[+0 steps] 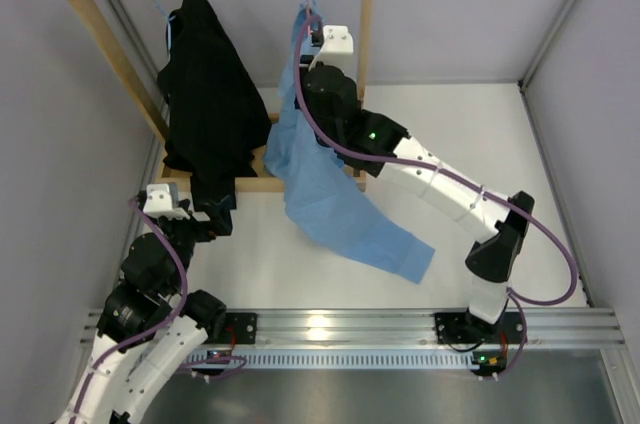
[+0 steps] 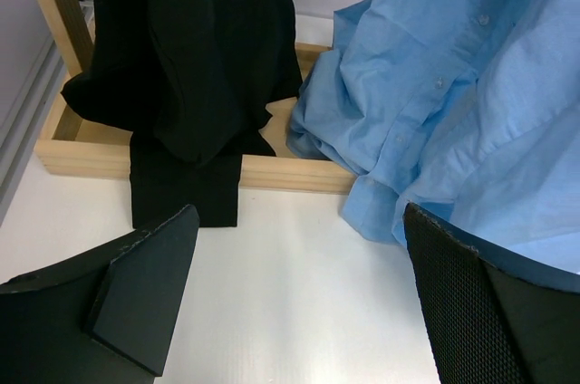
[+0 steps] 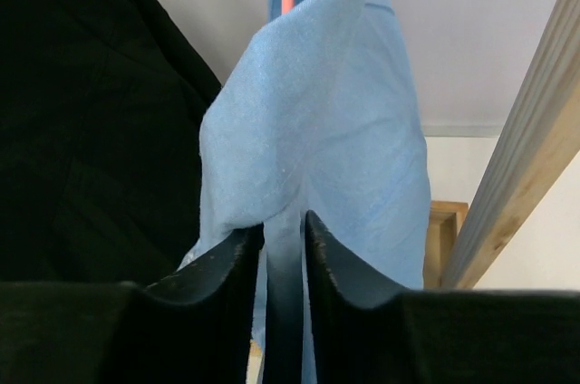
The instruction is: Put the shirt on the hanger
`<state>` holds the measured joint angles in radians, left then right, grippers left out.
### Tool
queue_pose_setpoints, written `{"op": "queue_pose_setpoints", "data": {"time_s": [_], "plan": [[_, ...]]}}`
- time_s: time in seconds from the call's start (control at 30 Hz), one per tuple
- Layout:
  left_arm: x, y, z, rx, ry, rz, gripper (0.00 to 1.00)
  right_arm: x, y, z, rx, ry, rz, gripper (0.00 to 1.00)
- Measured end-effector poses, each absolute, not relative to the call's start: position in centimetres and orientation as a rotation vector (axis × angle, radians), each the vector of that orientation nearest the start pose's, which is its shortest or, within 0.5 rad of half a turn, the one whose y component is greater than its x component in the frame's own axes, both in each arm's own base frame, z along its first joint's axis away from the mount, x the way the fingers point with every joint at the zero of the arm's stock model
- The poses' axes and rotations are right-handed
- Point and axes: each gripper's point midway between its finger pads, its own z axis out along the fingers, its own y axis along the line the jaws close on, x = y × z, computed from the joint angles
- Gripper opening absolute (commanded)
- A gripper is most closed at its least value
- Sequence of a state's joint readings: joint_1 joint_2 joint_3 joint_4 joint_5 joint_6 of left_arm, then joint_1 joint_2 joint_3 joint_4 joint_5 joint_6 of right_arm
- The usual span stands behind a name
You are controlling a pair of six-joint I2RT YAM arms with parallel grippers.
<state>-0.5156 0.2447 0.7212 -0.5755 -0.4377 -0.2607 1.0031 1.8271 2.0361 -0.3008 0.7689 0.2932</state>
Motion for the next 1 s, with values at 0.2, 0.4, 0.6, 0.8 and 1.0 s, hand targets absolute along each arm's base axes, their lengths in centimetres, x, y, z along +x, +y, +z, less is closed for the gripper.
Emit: {"op": "queue_pose_setpoints", "data": {"time_s": [0.2,0.4,0.6,0.8,1.0], "plan": [[19.4,-3.4,28.0,-0.127,1.660,-0.215,0.98,37.1,37.5,40.7,-0.015,1.666,0.358,0.56],[19.5,-2.9,28.0,-0.147,1.657,-0.199,0.98,36.1,36.2,40.5,-0.027,1.675,0.359,0.83],[19.6,-1.7,28.0,-0.203,1.649,-0.150,0.98,33.7,32.7,42.2,-0.047,1.651,0.373,0.99],[19.7,-0.9,28.0,-0.241,1.642,-0.119,0.98,30.1,27.1,45.1,-0.077,1.596,0.417,1.00],[19.7,-0.6,28.0,-0.253,1.641,-0.100,0.98,26.6,20.9,43.9,-0.126,1.589,0.379,0.99]]}}
